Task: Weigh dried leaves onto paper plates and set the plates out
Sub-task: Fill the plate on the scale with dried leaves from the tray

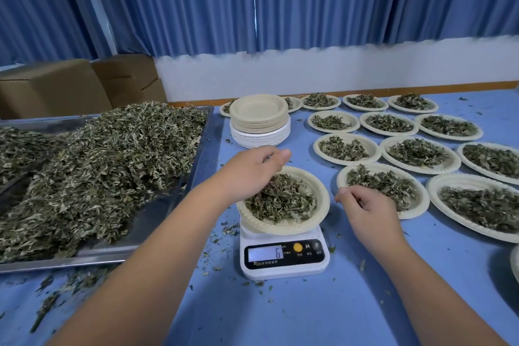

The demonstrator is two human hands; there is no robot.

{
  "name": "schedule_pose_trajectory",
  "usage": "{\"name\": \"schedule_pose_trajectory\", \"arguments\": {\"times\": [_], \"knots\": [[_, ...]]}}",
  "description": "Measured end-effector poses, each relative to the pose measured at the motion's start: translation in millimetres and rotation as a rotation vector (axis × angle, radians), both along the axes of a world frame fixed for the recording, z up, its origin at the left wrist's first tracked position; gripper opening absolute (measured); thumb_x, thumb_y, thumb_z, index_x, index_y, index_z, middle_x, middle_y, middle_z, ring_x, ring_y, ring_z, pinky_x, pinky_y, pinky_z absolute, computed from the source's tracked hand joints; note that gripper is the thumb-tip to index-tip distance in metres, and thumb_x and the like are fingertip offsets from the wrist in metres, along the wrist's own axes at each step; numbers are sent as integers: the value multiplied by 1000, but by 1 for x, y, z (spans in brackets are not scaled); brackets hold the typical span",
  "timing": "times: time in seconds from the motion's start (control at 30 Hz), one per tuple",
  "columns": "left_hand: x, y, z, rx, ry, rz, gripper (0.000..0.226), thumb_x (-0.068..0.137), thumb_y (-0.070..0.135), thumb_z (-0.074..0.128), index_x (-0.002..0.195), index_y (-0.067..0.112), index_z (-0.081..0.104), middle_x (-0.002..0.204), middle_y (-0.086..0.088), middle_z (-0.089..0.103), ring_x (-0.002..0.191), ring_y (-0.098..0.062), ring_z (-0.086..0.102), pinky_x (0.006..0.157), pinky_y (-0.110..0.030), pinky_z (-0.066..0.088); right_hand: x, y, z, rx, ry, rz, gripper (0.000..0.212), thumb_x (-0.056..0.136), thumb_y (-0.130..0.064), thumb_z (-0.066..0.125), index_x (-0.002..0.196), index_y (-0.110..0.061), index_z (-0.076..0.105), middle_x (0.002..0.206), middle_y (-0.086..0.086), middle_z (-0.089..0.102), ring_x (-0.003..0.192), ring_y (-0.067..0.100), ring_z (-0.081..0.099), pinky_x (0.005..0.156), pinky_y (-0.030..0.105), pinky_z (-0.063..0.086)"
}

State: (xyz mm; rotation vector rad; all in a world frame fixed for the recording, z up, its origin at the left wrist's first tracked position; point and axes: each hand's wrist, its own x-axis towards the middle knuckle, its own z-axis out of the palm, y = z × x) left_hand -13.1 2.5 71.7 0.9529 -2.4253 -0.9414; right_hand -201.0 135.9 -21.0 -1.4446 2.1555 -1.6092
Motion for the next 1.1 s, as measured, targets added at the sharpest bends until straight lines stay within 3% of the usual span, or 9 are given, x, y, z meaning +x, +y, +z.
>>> {"name": "schedule_pose_trajectory", "arguments": {"times": [0.13,0.23,0.33,0.47,0.53,0.77,0.87,1.0,1.1], "knots": [[12,1,-3,48,167,66,50,87,68,32,113,36,60,111,16,65,99,-6,62,86,-30,48,0,-1,-1,6,-15,1,33,95,-20,53,63,-18,63,49,-12,47,49,4,44,48,15,33],[26,3,-5,25,314,122,42,81,68,35,102,43,61,105,24,65,98,6,60,82,-23,45,0,0,-1,12,3,-2,32,94,-20,53,64,-16,63,50,-14,48,51,3,45,48,15,33],[42,-3,-15,-37,366,204,19,96,48,45,97,43,64,97,26,67,93,9,60,77,-16,44,1,-1,-1,16,24,-8,32,95,-17,54,66,-7,62,50,-17,49,51,1,46,48,13,32],[58,-9,-42,-83,397,330,21,96,26,53,89,41,66,90,21,67,78,9,58,67,-9,39,0,0,-2,20,11,-4,31,95,-18,54,68,-10,65,48,-15,46,48,3,42,47,14,31],[62,-10,-56,-119,356,367,18,95,21,56,91,34,68,89,17,65,72,8,56,64,-9,38,1,0,-3,15,6,-2,29,94,-19,54,68,-13,66,49,-13,47,49,4,43,47,15,31],[68,-12,-67,-229,230,388,13,95,23,55,95,31,65,92,17,60,83,5,54,65,-4,37,0,1,0,9,20,-7,28,95,-19,55,71,-26,68,51,-12,52,49,2,47,47,11,33],[68,-8,-70,-229,198,391,12,95,24,55,95,34,63,91,17,59,82,4,54,64,-8,38,0,0,-1,31,27,-3,28,94,-22,55,71,-32,67,55,-1,54,47,5,46,45,13,32],[64,-2,-72,-227,186,379,14,94,25,56,93,39,59,89,17,59,80,3,55,67,-18,41,1,0,-3,44,20,-2,26,94,-20,57,72,-32,67,62,1,57,50,5,46,46,15,33],[61,0,-74,-182,197,413,12,94,25,56,98,32,64,90,16,60,78,1,56,70,-21,43,1,1,-3,49,-5,8,24,94,-22,57,74,-32,67,64,2,57,49,5,44,46,15,33]]}}
